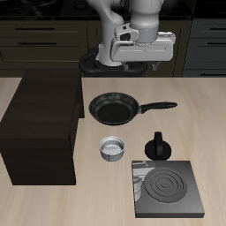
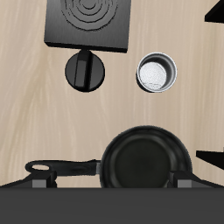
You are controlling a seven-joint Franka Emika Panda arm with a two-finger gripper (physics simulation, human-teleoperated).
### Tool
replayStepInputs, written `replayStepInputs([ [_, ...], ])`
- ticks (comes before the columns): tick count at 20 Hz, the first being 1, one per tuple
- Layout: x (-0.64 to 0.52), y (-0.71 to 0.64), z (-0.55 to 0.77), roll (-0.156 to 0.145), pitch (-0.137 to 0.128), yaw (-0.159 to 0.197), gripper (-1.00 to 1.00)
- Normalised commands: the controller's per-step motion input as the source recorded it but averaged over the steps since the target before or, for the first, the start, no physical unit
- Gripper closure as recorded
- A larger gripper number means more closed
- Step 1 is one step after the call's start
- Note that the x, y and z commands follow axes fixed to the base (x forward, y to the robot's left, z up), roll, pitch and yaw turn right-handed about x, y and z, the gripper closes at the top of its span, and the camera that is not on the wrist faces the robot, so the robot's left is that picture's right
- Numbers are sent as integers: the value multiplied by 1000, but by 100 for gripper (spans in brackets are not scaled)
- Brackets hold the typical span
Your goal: Turn on the stove
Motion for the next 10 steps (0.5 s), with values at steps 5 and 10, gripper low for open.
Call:
replayStepInputs([
  [5,344,38,41,-23,-4,-41,-100],
  [10,235,158,-2,18,15,-3,-100],
])
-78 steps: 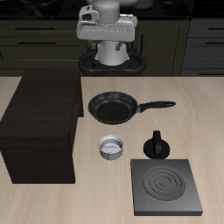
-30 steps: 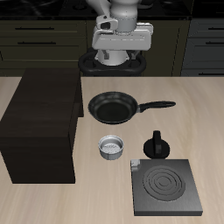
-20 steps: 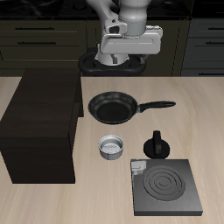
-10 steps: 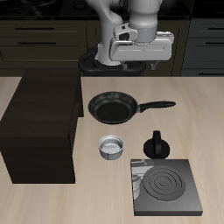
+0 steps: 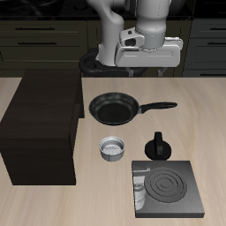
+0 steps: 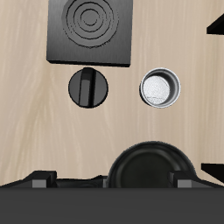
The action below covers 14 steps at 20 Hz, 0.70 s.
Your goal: Turn on the stove
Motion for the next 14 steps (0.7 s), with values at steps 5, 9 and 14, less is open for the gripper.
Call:
replayStepInputs([
  [5,170,231,30,22,8,-6,-100],
  [9,119,203,35,14,-4,5,-100],
  [14,170,250,63,59,-18,44,-100],
])
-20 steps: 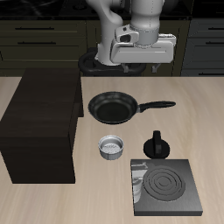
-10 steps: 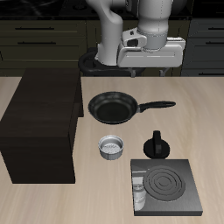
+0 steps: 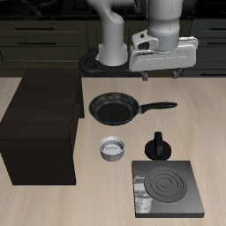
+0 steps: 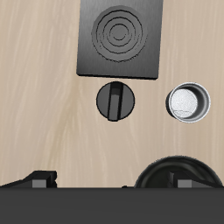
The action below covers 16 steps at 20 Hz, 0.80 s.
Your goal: Turn on the stove
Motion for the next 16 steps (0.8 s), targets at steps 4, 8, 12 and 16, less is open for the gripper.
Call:
replayStepInputs([
  [4,266,112,-25,8,39,-7,-100],
  [8,159,-3,16,-19,9,-8,-100],
  [12,216,-67,65,-31,-11,-3,-100],
  [16,114,-10,20,-13,5,-6,-100],
])
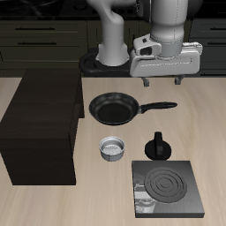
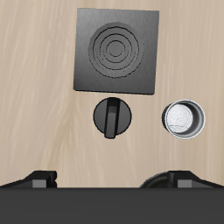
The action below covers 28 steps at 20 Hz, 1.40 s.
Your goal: Turn on the stove
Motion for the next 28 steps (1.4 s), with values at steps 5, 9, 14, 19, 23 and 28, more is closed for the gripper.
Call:
replayStepInputs([
  [5,45,7,0,-9,-3,-14,-100],
  [9,43,5,-188,-6,8,8,-100],
  [14,53,22,-264,-26,-27,30,-100],
  [19,123,2,-374,-12,32,-21,-100],
  [23,-6,4,-397,-19,-15,13,-100],
  [28,40,15,-279,2,24,-43,-100],
])
